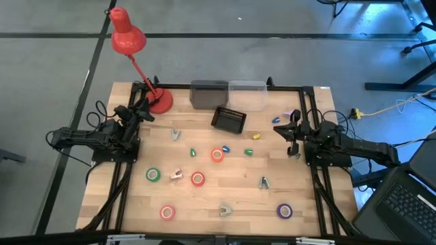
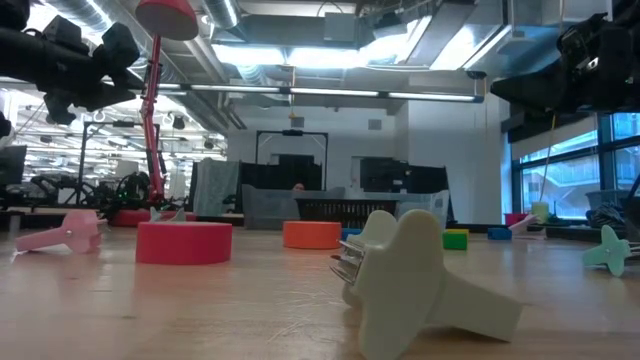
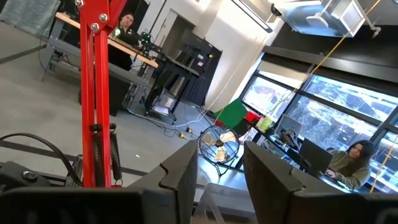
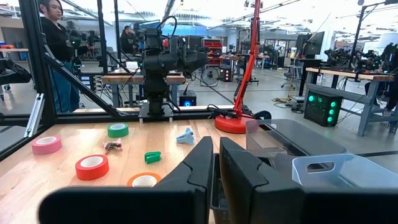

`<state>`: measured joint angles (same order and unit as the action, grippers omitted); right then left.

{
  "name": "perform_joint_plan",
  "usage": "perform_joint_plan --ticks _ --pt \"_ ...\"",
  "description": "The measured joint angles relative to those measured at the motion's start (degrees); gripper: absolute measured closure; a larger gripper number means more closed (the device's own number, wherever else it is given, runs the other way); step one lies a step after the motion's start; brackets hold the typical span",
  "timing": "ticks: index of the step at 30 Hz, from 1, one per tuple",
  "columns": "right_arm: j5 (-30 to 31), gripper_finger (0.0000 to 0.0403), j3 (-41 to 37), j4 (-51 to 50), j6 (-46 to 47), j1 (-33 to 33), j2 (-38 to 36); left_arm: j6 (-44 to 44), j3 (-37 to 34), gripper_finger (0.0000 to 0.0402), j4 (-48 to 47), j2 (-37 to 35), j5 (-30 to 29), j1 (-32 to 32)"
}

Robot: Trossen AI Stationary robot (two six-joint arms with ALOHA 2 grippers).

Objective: Pick and place Stapler, Stapler remover, tape
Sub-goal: Put the purple staple remover into the transparent bin

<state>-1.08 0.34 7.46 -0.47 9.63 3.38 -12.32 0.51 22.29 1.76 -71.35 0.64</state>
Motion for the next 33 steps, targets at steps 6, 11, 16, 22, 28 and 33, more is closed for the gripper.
perform_joint_plan --ticks 6,11,16,22,28,33 --pt "0.0 0.0369 0.0 0.37 1.36 0.0 0.0 0.0 0.0 0.0281 -0.01 0.0 0.02 0.0" --pt "0.0 0.0369 0.0 0.39 5.19 0.0 -0.02 0.01 0.0 0.0279 -0.01 0.0 0.02 0.0" --pt "0.0 0.0369 0.0 0.38 6.03 0.01 -0.02 0.0 0.0 0.0283 0.12 0.0 0.02 0.0" --pt "0.0 0.0369 0.0 0.39 5.99 0.0 -0.02 0.0 0.0 0.0281 0.04 0.0 0.02 0.02" --pt "0.0 0.0369 0.0 0.39 6.0 0.0 -0.02 0.01 0.0 0.0279 0.04 0.0 0.02 0.01" --pt "0.0 0.0369 0.0 0.39 6.03 0.0 -0.02 0.0 0.0 0.0283 0.03 0.0 0.01 0.0"
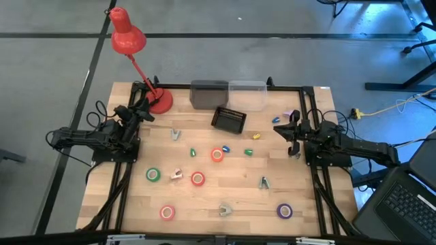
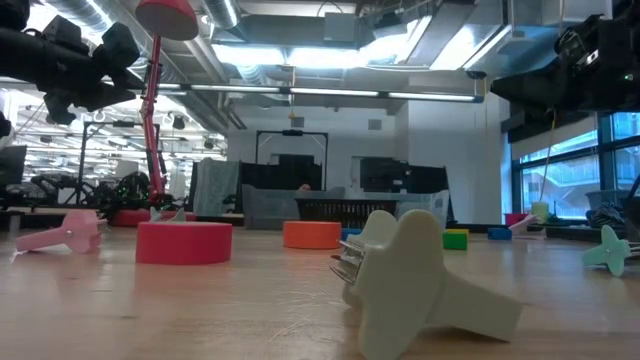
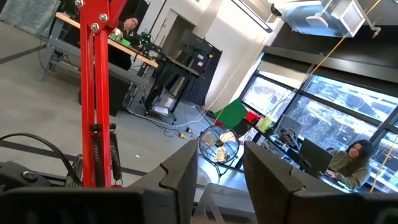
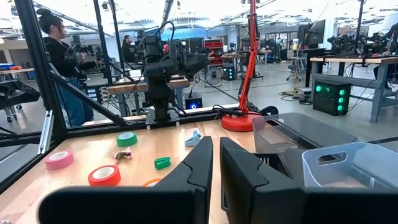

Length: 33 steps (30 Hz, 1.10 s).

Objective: Pick and place Stapler, Stapler remover, tape
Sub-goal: Put the purple staple remover into the transparent bin

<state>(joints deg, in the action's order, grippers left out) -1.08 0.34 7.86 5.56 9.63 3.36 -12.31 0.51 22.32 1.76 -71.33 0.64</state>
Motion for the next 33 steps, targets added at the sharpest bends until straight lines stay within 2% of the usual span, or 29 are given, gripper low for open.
perform_joint_plan --ticks 24,25,27,30,33 --pt "0.0 0.0369 0.0 -0.01 0.28 0.01 0.0 -1.31 0.0 0.0279 0.97 -0.01 0.38 -0.11" --pt "0.0 0.0369 0.0 -0.13 0.44 0.01 0.0 -2.56 0.0 0.0279 1.05 -0.02 2.24 -0.15" --pt "0.0 0.0369 0.0 -1.6 1.67 0.0 0.08 -3.92 0.0 0.0279 1.01 0.0 10.51 -0.02" --pt "-0.22 0.0369 0.02 -6.93 4.87 -0.02 0.95 -2.61 0.0 0.0281 1.12 0.0 28.28 -0.4" --pt "-2.58 0.0369 0.47 -6.99 8.48 -0.18 4.89 -2.22 0.03 0.0283 -0.55 0.22 47.05 -0.42"
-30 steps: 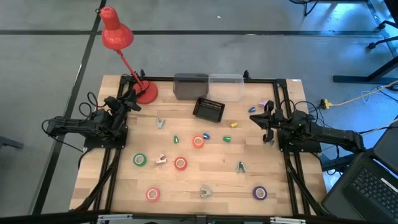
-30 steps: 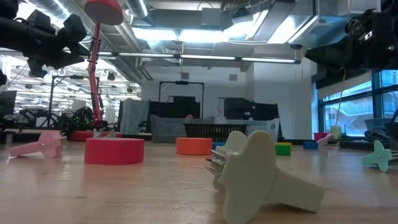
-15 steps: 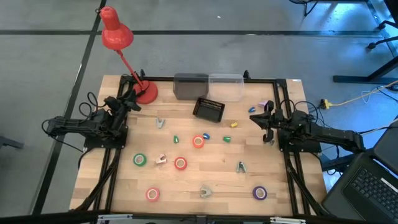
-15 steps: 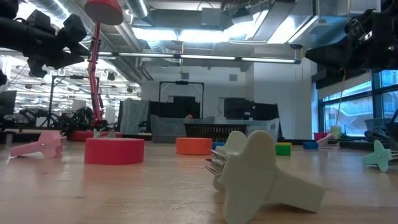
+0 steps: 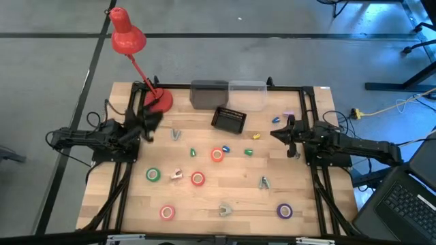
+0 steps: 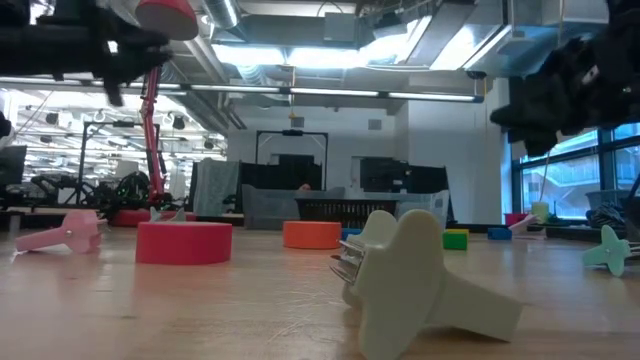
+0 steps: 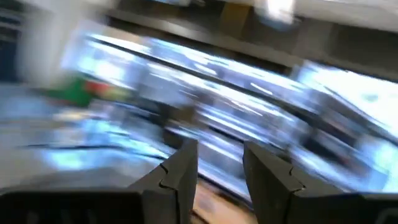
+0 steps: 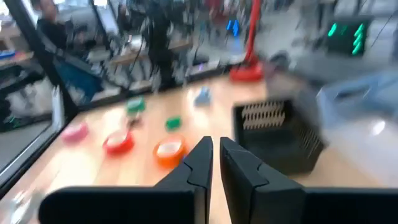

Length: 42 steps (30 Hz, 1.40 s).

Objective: Pick and place Stapler, Stapler remover, tape
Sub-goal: Put the purple staple remover into the transparent bin

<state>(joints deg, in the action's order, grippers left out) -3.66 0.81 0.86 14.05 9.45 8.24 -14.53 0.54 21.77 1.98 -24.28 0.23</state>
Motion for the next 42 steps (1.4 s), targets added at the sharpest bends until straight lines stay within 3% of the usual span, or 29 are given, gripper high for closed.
perform_joint_plan --ticks 3,5,9,18,24,31,38,42 --pt "-2.18 0.0369 1.5 -0.75 3.84 -0.02 4.34 1.54 -0.01 0.0283 -2.63 0.61 15.79 0.02" --pt "-2.36 0.0369 3.41 -1.09 4.55 0.01 7.84 3.25 0.0 0.0282 -2.02 1.06 19.45 0.0" --pt "0.93 0.0369 12.03 -6.86 -1.08 0.0 15.79 8.59 -0.01 0.0282 -1.82 1.24 20.82 0.0" --pt "23.25 0.0369 37.75 -39.0 -4.09 2.53 40.14 18.06 0.01 0.0286 5.94 1.24 19.73 0.0" --pt "25.53 0.0369 48.4 -55.31 -8.65 8.18 53.12 17.61 0.01 0.0287 4.75 1.24 20.48 0.04" --pt "25.07 0.0369 48.35 -63.95 -15.8 17.45 59.98 15.92 -0.01 0.0288 1.16 1.24 20.7 0.02" --pt "24.49 0.0369 45.37 -59.36 -24.54 25.12 62.3 15.8 -0.01 0.0286 1.21 1.24 20.46 0.02" --pt "20.21 0.0369 43.84 -54.8 -27.92 28.64 64.21 15.72 -0.01 0.0288 1.6 1.24 20.32 0.0"
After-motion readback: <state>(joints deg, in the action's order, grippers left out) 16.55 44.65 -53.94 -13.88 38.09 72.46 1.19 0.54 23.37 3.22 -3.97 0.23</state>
